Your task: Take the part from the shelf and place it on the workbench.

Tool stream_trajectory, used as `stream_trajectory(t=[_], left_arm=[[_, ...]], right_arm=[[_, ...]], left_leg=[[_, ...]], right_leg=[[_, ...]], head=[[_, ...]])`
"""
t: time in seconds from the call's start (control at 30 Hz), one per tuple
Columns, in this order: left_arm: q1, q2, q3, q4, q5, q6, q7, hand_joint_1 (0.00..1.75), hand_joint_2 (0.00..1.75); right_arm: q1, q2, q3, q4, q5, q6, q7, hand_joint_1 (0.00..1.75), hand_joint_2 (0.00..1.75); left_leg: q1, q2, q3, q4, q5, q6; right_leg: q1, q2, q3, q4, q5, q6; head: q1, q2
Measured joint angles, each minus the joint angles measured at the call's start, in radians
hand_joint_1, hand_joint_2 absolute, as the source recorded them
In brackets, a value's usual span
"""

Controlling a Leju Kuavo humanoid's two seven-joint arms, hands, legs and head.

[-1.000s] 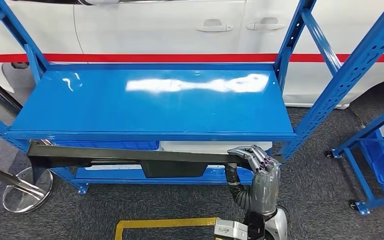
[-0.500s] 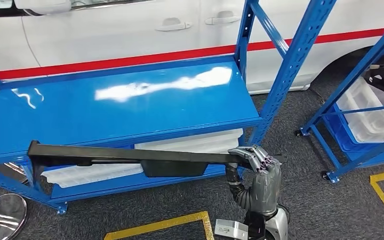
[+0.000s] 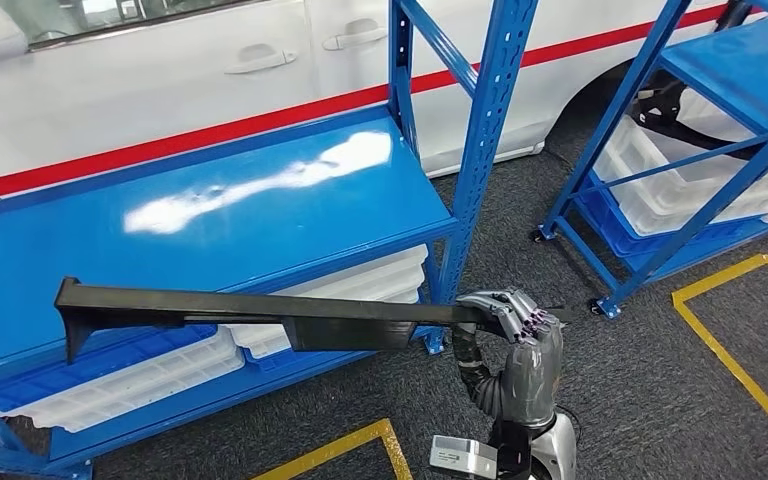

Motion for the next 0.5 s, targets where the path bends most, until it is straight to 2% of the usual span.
stream_trajectory(t=[0.03,0.07,0.13,0.17,0.2,0.23,0.27,0.3,0.33,0.4,0.43,0.5], left_arm=[[-0.001,-0.001,0.000,0.000,0.000,0.000,0.000,0.00,1.75],[-0.001,-0.002,0.000,0.000,0.001,0.000,0.000,0.00,1.75],[0.001,-0.003,0.000,0.000,0.002,-0.001,0.000,0.00,1.75],[0.002,-0.003,0.000,0.000,0.004,-0.003,0.000,0.00,1.75],[0.002,-0.003,0.000,0.000,0.007,-0.005,0.001,0.00,1.75],[0.003,-0.003,0.001,0.000,0.011,-0.007,0.002,0.00,1.75],[0.002,-0.003,0.002,0.000,0.016,-0.010,0.004,0.00,1.75],[0.001,-0.003,0.003,0.000,0.021,-0.011,0.006,0.00,1.75],[0.001,-0.004,0.005,0.000,0.023,-0.011,0.006,0.00,1.75],[0.001,-0.005,0.007,0.000,0.023,-0.008,0.005,0.00,1.75],[0.001,-0.005,0.007,0.000,0.021,-0.004,0.003,0.00,1.75],[-0.001,-0.005,0.007,0.000,0.016,0.001,-0.002,0.00,1.75]], right_arm=[[0.000,0.000,0.000,0.000,0.000,0.000,0.000,1.75,1.75],[-0.001,0.000,0.000,0.000,0.000,0.000,0.000,1.75,1.75],[-0.004,0.000,0.000,0.000,0.000,0.000,0.001,1.75,1.75],[-0.006,0.000,0.000,0.000,0.000,0.000,0.001,1.75,1.75],[-0.006,-0.001,0.000,0.000,0.000,0.000,0.002,1.75,1.75],[-0.006,-0.001,0.000,0.000,0.000,0.000,0.003,1.75,1.75],[-0.006,-0.001,0.000,0.000,0.000,0.000,0.004,1.75,1.75],[-0.006,-0.001,0.000,0.000,0.000,0.000,0.005,1.75,1.75],[-0.006,-0.001,0.000,0.000,0.000,0.000,0.006,1.75,1.75],[-0.008,-0.001,0.000,0.000,0.002,0.000,0.006,1.75,1.75],[-0.008,-0.001,0.000,-0.001,0.003,0.000,0.006,1.75,1.75],[-0.006,-0.001,-0.002,-0.003,0.005,0.000,0.005,1.75,1.75]], left_leg=[[0.002,0.012,0.005,-0.010,0.006,0.004],[0.004,0.026,0.010,-0.020,0.012,0.010],[0.006,0.056,0.014,-0.033,0.019,0.017],[0.005,0.070,0.012,-0.033,0.019,0.019],[0.004,0.085,0.011,-0.032,0.018,0.020],[0.004,0.100,0.011,-0.031,0.016,0.019],[0.004,0.114,0.011,-0.029,0.014,0.017],[0.005,0.127,0.011,-0.025,0.010,0.014],[0.005,0.139,0.012,-0.021,0.005,0.009],[0.000,0.160,0.014,-0.009,-0.008,-0.005],[-0.003,0.169,0.016,-0.005,-0.013,-0.011],[-0.004,0.190,0.021,-0.004,-0.018,-0.022]], right_leg=[[0.001,-0.012,-0.002,0.002,-0.001,0.005],[0.003,-0.038,-0.010,0.015,-0.012,0.010],[0.002,-0.105,-0.053,0.101,-0.066,0.017],[-0.001,-0.121,-0.083,0.162,-0.098,0.022],[-0.006,-0.126,-0.109,0.216,-0.119,0.027],[-0.010,-0.129,-0.122,0.244,-0.124,0.032],[-0.013,-0.134,-0.117,0.237,-0.110,0.035],[-0.015,-0.143,-0.093,0.196,-0.084,0.038],[-0.016,-0.166,-0.057,0.132,-0.054,0.038],[-0.008,-0.208,-0.002,0.032,-0.023,0.030],[-0.004,-0.218,0.007,0.011,-0.022,0.025],[0.000,-0.197,0.004,0.009,-0.023,0.012]], head=[[0.000,0.000],[0.000,0.000],[0.000,0.000],[0.000,0.000],[0.000,0.000],[0.000,0.000],[0.001,0.000],[0.001,0.000],[0.001,0.000],[0.000,0.000],[0.000,0.000],[0.000,0.000]])
